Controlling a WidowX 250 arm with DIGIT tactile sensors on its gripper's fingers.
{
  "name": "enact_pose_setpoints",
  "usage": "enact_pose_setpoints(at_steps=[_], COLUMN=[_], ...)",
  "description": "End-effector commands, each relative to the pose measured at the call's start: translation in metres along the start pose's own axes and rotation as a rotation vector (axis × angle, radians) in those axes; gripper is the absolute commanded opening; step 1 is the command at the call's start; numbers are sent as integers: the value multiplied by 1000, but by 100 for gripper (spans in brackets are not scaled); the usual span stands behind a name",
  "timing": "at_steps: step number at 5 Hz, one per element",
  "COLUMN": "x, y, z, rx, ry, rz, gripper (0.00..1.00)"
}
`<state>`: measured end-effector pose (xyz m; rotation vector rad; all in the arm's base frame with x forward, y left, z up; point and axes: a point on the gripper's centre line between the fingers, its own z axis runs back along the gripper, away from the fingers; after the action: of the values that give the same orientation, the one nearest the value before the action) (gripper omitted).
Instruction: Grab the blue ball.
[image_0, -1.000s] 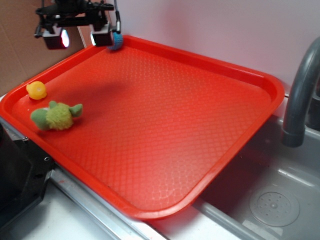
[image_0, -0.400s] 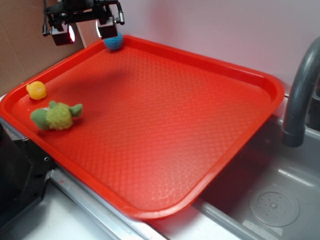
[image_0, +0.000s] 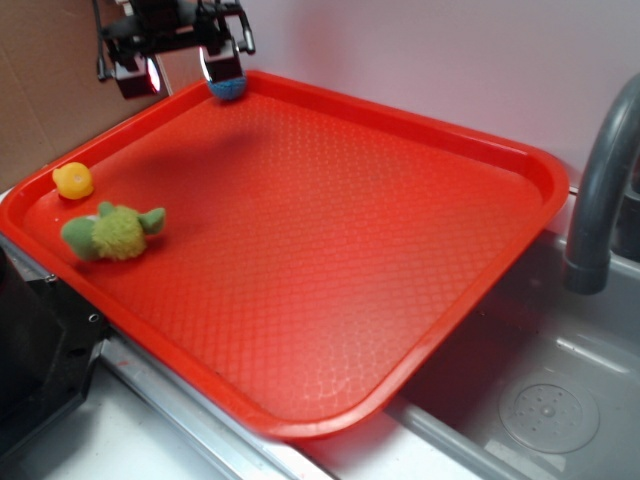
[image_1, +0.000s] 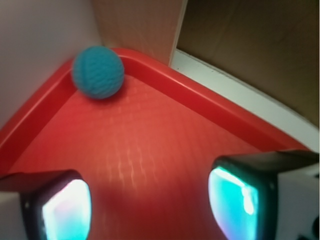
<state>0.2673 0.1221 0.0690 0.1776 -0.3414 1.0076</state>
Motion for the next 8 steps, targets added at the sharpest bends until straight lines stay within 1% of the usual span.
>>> enact_pose_setpoints(at_steps=[1, 2, 3, 4, 5, 6, 7, 8], x=[42, 51, 63, 66, 63, 62, 58, 45], y=[-3, -12, -23, -34, -36, -32, -20, -3], z=[-12, -15, -24, -41, -52, -47, -22, 31], rx=[-193, -238, -236, -230, -191, -177, -198, -212], ry=[-70, -108, -151, -162, -172, -201, -223, -160], rz=[-97, -162, -181, -182, -174, -177, -166, -126], gripper=[100, 100, 100, 100, 0, 0, 0, 0])
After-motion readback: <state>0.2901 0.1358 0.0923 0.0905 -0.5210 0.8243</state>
